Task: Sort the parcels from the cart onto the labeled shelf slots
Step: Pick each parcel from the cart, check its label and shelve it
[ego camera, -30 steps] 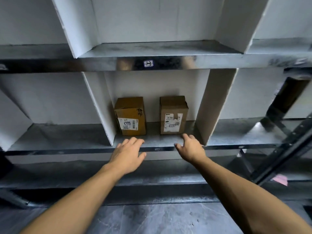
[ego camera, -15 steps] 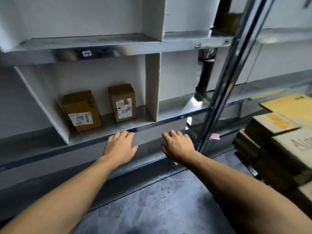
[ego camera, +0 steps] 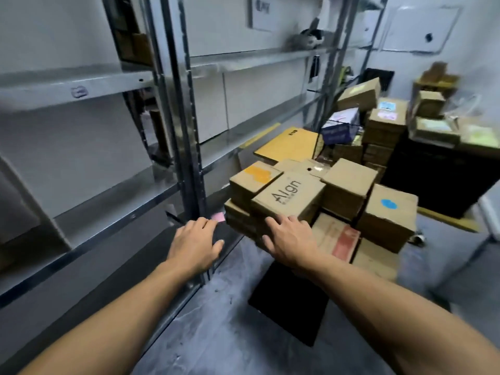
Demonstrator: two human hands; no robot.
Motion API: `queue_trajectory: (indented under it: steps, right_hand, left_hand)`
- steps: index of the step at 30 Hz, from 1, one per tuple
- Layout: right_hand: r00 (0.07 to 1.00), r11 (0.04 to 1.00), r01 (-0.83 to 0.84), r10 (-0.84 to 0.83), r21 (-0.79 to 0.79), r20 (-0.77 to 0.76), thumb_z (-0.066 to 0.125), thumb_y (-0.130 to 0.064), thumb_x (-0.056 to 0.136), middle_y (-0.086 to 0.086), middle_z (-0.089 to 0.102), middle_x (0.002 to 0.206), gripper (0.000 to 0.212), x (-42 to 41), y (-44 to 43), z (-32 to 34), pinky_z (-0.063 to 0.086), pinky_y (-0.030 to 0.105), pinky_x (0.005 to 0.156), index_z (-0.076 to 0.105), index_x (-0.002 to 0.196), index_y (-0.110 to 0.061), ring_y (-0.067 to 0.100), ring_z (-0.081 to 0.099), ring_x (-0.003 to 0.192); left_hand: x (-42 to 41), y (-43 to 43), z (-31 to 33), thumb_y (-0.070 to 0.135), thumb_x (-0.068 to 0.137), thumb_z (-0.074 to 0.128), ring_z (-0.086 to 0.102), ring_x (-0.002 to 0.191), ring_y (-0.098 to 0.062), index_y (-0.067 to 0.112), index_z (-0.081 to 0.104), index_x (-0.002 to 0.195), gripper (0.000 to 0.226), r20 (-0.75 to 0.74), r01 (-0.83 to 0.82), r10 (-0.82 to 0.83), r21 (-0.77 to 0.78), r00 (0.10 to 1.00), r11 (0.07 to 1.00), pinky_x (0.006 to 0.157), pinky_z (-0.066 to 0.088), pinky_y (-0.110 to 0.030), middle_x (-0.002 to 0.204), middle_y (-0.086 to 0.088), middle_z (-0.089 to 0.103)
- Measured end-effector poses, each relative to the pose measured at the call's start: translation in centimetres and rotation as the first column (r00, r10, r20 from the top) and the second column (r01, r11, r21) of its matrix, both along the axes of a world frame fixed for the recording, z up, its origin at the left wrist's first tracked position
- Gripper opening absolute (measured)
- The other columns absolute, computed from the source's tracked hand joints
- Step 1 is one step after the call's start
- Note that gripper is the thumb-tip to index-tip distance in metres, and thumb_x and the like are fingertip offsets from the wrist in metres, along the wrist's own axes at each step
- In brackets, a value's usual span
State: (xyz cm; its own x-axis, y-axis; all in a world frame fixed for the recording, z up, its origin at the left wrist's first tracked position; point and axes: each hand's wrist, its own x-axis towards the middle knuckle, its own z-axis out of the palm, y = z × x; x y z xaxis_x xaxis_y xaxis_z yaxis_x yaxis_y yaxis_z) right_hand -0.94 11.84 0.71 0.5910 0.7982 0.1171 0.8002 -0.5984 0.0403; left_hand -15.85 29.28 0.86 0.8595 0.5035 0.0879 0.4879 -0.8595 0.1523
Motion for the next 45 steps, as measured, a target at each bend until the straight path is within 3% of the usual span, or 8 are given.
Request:
queue_trajectory:
  steps: [6,11,17,21,32,38,43,45]
  right_hand:
    - [0.995,0.995,0.095,-0.095,-0.009,-0.041,0.038,-0.052,0.098,0.009,0.052,0.131,0.050,7.9,-6.3,0.0,0.048,0.043,0.089,0.041,0.138,-0.023,0.032,0.052,0.117]
    - [0.991,0.994,0.104,-0.101,0.025,-0.092,0.038,-0.050,0.099,0.009,0.052,0.129,0.047,10.6,-6.6,-0.9,0.050,0.044,0.089,0.044,0.135,-0.021,0.033,0.053,0.115]
    - [0.935,0.980,0.179,-0.141,0.092,-0.326,0.038,-0.051,0.100,0.009,0.050,0.127,0.044,11.4,-3.7,-2.6,0.049,0.046,0.091,0.040,0.137,-0.027,0.034,0.053,0.115]
    - [0.810,0.915,0.363,-0.218,0.174,-0.544,0.040,-0.053,0.099,0.009,0.051,0.128,0.047,11.2,-1.8,-3.7,0.046,0.044,0.098,0.036,0.142,-0.034,0.033,0.052,0.119]
    - [0.628,0.618,0.677,-0.201,0.400,-0.752,0.060,-0.037,0.096,0.011,0.055,0.132,0.047,8.6,-0.1,-4.9,0.035,0.027,0.097,0.046,0.140,-0.024,0.025,0.050,0.123]
    - [0.620,0.565,0.690,-0.141,0.451,-0.772,0.063,-0.040,0.094,0.004,0.056,0.134,0.045,7.7,-2.5,-4.7,0.040,0.032,0.102,0.050,0.134,-0.027,0.022,0.052,0.123]
    - [0.668,0.548,0.648,-0.076,0.529,-0.740,0.065,-0.035,0.094,-0.002,0.056,0.134,0.042,7.3,-5.7,-3.9,0.039,0.028,0.099,0.050,0.133,-0.029,0.013,0.051,0.117]
    - [0.671,0.530,0.643,-0.041,0.554,-0.740,0.064,-0.034,0.094,-0.008,0.056,0.131,0.040,7.4,-7.1,-3.5,0.044,0.035,0.102,0.049,0.131,-0.033,0.013,0.051,0.118]
  left_hand:
    - [10.3,-4.8,-0.2,0.050,0.094,0.045,0.042,0.128,-0.020,0.029,0.039,0.141,0.053,0.052,0.121,-0.119,-0.032,0.992,0.992,0.109,0.034,-0.043,0.141,0.005,0.046]
    - [14.8,-5.1,-0.2,0.049,0.095,0.044,0.042,0.126,-0.021,0.028,0.040,0.140,0.050,0.034,0.123,-0.123,-0.028,0.992,0.992,0.106,0.036,-0.043,0.139,0.003,0.046]
    - [17.9,-2.3,-0.4,0.046,0.097,0.040,0.043,0.123,-0.024,0.026,0.042,0.139,0.047,-0.010,0.069,-0.070,-0.078,0.997,0.995,0.104,0.037,-0.042,0.140,-0.001,0.044]
    - [18.5,-1.2,-1.6,0.046,0.097,0.042,0.040,0.122,-0.026,0.025,0.044,0.137,0.045,-0.008,0.055,-0.057,-0.189,0.998,0.980,0.105,0.038,-0.044,0.140,-0.003,0.040]
    - [17.8,-0.1,-3.8,0.046,0.088,0.062,0.033,0.126,-0.023,0.028,0.042,0.144,0.061,0.145,0.126,-0.069,-0.435,0.987,0.891,0.107,0.029,-0.037,0.135,-0.005,0.043]
    - [15.0,-2.8,-3.8,0.043,0.084,0.070,0.043,0.110,-0.006,0.027,0.051,0.135,0.057,0.316,0.210,-0.037,-0.536,0.948,0.818,0.087,0.033,-0.014,0.121,0.008,0.039]
    - [13.3,-5.8,-3.5,0.037,0.088,0.067,0.050,0.106,-0.002,0.027,0.058,0.127,0.041,0.483,0.272,0.030,-0.544,0.875,0.794,0.089,0.044,-0.018,0.118,0.009,0.045]
    - [12.8,-6.9,-3.0,0.034,0.092,0.062,0.050,0.108,0.004,0.028,0.059,0.125,0.034,0.550,0.299,0.050,-0.526,0.834,0.796,0.087,0.041,-0.007,0.118,0.012,0.050]
